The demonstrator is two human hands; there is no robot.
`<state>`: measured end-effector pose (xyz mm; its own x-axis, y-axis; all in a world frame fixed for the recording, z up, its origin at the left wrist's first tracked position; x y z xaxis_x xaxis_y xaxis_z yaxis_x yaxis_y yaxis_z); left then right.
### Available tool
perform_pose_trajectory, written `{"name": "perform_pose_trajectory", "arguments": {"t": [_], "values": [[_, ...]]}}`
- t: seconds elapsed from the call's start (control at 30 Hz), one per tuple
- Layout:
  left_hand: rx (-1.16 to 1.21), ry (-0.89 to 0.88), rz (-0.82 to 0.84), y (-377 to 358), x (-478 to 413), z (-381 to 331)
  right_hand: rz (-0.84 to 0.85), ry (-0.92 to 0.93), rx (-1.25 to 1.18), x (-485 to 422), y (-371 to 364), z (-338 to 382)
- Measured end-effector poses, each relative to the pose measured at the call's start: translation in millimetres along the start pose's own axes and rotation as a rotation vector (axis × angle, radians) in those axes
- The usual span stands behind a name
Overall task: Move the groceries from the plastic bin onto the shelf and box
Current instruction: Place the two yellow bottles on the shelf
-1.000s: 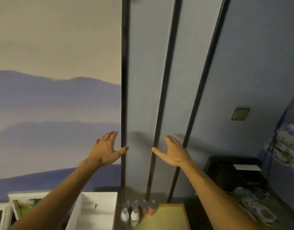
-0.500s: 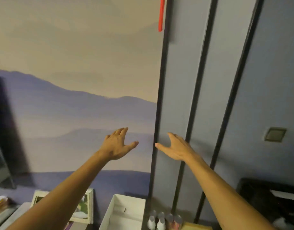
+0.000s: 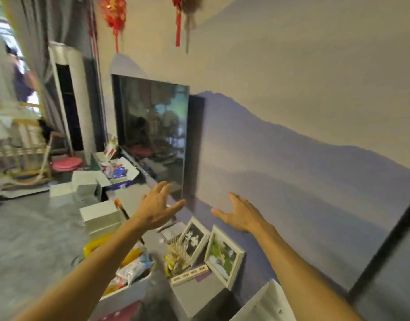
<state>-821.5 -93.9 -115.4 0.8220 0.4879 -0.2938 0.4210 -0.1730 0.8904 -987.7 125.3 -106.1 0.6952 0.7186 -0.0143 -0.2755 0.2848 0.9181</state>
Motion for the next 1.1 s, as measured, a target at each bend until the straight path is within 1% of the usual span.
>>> {"name": "perform_pose_trajectory", "arguments": {"t": [0.1,0.2,0.33,0.47,0.53,0.6,0.7,0.8,0.97,1.03,1.1], "values": [[-0.043,0.159,-0.008,12.9,13.1,91.7,0.064,0.102,-0.01,-53.7,-49.2,68.2],[-0.057,0.287,-0.018,20.4,23.1,178.9,0.145,0.205,0.002,-100.9,-103.9,142.4],[-0.081,0.441,-0.035,28.9,31.7,281.0,0.24,0.296,0.006,-160.4,-179.2,229.0],[-0.062,0.571,0.023,15.0,51.9,367.8,0.377,0.394,0.04,-198.2,-250.7,290.4],[-0.06,0.622,0.056,2.0,65.7,395.5,0.427,0.424,0.059,-207.3,-275.6,305.1],[-0.025,0.72,0.078,-18.7,81.3,426.3,0.493,0.455,0.087,-224.3,-314.2,317.9],[0.08,0.888,0.042,-62.7,106.9,454.9,0.598,0.491,0.12,-259.0,-387.5,325.1],[0.274,1.116,-0.032,-130.3,140.7,472.9,0.724,0.583,0.194,-287.5,-475.9,330.4],[0.586,1.523,-0.232,-284.0,196.0,494.6,0.93,0.808,0.316,-313.2,-633.0,332.3],[0.672,1.634,-0.288,-344.4,204.8,506.7,0.991,0.87,0.387,-324.6,-700.6,320.9],[0.692,1.698,-0.329,-400.9,205.3,519.8,1.044,0.898,0.437,-334.9,-761.8,306.3]]}}
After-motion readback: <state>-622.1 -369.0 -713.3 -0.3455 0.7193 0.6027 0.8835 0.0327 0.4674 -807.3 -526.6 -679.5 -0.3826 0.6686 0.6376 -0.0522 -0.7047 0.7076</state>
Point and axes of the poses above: each hand's wrist, its own x-axis away from the middle knuckle, its own y-axis out of the back of the hand, z = x × y, the point moved 6 cm from there along -x, towards the middle knuckle, and after that the axes turned 3 degrees about -x, right-handed, at the moved point
